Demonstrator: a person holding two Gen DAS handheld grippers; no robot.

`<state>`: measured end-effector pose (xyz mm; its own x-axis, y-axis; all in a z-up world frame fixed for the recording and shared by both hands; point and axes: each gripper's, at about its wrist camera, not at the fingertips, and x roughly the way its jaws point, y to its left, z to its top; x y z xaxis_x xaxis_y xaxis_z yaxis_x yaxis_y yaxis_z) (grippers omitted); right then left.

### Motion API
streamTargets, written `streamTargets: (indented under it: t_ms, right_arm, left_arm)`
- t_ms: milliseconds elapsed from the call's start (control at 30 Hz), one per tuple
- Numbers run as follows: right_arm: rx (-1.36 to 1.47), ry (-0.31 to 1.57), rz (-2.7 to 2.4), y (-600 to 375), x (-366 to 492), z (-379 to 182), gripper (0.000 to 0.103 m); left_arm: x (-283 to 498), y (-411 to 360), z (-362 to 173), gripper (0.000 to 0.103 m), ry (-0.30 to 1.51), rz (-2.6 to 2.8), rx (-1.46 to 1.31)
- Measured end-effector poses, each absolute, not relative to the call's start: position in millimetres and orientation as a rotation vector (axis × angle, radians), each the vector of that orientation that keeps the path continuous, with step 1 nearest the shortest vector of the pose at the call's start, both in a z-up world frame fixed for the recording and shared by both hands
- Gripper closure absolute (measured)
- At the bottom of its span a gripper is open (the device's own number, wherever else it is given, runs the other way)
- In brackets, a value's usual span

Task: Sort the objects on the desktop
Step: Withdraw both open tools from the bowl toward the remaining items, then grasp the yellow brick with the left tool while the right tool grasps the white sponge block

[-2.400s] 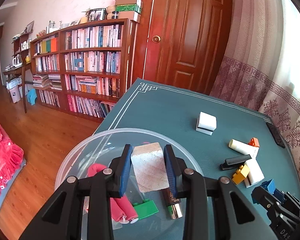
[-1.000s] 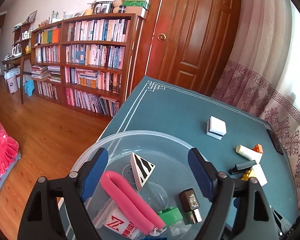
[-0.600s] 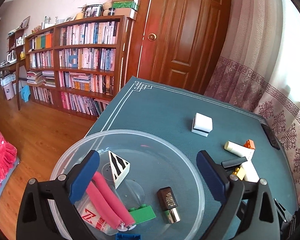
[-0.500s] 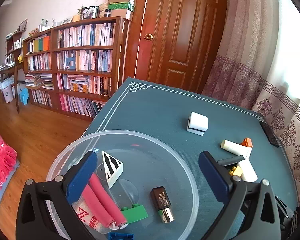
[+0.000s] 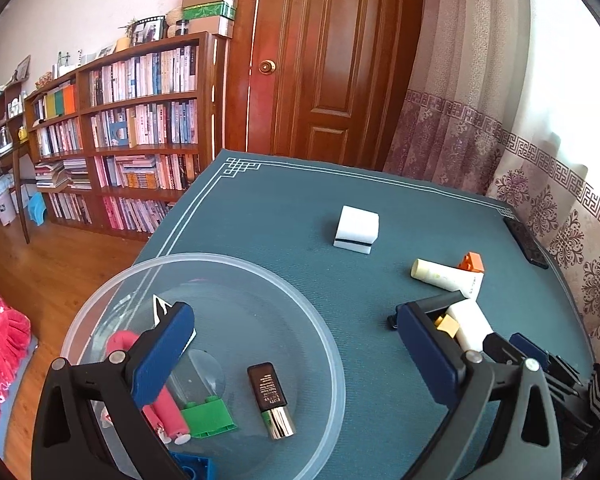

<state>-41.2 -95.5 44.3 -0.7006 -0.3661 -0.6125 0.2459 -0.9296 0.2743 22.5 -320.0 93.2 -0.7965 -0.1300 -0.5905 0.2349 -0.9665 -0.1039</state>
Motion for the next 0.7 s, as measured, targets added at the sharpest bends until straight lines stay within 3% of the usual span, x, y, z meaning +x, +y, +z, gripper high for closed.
streamTargets:
  t_ms: [667,700]
  right_arm:
    - [1.113,-0.001,-2.53,-123,-68,24,0.04]
    - [1.119,-0.001,-2.535,-122,-68,23,0.045]
  left_arm:
    - [21,-290,93,0.001,0.164,-2.829,0.936]
    - [21,-289,93,0.001,0.159,-2.83,0.938]
